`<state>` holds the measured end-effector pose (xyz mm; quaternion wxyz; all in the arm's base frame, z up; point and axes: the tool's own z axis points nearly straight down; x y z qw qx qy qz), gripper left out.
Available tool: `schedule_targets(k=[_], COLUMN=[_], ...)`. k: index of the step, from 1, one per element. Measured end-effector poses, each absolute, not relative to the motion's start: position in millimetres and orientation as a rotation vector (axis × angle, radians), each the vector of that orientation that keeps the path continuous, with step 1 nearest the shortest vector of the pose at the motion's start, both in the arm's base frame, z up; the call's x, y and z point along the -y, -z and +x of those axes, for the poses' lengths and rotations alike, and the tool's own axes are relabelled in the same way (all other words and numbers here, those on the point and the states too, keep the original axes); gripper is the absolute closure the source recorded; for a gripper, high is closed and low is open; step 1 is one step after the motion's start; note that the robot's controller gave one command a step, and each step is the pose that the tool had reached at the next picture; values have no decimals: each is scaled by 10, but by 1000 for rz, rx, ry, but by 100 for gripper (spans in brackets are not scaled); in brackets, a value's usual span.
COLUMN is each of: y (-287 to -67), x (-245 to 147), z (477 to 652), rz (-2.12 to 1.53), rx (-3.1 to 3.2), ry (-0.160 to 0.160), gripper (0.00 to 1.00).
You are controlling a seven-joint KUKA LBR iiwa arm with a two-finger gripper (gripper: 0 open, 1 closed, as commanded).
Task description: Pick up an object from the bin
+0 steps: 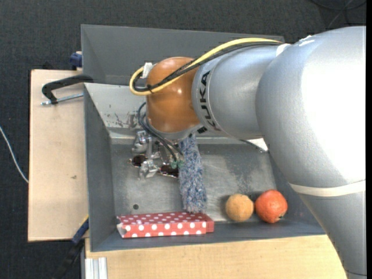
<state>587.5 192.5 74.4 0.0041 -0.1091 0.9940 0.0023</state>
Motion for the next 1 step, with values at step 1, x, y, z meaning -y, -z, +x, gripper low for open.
schedule_targets(k=[1], y=[-744], x=[-1925], z=[5874], rz=[-342], rx=[-3115], ry=[-7], gripper=[100])
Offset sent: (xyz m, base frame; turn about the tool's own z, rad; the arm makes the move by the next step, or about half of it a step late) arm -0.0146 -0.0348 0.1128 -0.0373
